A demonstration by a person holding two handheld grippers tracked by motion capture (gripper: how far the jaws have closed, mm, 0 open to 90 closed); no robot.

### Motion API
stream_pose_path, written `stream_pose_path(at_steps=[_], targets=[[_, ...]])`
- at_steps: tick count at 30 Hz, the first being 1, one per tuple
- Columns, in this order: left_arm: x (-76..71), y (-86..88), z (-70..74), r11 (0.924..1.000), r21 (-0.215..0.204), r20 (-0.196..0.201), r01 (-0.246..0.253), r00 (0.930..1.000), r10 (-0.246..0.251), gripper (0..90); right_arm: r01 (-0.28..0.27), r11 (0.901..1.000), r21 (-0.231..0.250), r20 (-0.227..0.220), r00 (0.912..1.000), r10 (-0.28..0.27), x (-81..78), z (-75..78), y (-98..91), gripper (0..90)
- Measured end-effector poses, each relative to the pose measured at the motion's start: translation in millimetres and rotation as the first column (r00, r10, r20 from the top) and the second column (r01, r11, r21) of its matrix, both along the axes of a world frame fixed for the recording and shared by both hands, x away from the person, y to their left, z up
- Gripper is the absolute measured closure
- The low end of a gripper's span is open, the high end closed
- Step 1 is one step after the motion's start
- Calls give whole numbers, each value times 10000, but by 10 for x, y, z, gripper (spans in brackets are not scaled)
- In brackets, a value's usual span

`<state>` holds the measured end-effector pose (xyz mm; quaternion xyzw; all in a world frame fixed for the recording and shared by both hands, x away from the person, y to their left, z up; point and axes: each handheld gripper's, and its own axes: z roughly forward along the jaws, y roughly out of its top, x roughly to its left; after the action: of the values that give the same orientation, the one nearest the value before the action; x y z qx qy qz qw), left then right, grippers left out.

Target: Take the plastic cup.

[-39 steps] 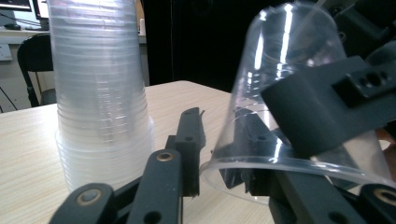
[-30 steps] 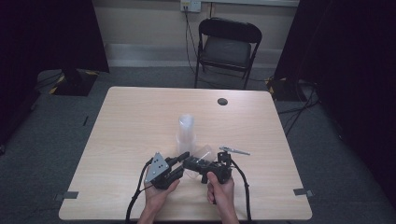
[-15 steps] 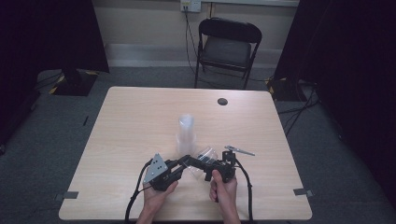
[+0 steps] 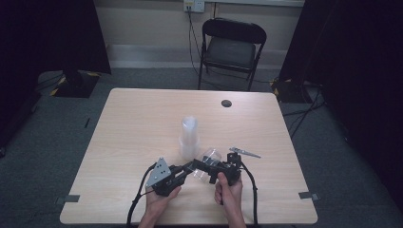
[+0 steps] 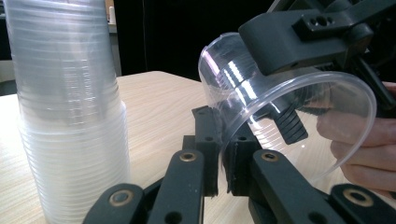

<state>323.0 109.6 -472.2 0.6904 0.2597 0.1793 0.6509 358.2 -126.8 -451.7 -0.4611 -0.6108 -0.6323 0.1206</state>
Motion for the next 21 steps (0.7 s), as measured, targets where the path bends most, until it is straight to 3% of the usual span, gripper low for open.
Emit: stream_pose_path(at_steps=[13, 21], targets=[[64, 59, 28, 9990, -402, -42, -216, 9998, 214, 858, -32, 9998, 173, -10, 10000, 32, -40, 38, -15, 120], [122, 164, 70, 9973, -565, -201, -476, 9987, 465, 871, -90, 9998, 190, 290, 9995, 84, -69, 70, -78, 103]])
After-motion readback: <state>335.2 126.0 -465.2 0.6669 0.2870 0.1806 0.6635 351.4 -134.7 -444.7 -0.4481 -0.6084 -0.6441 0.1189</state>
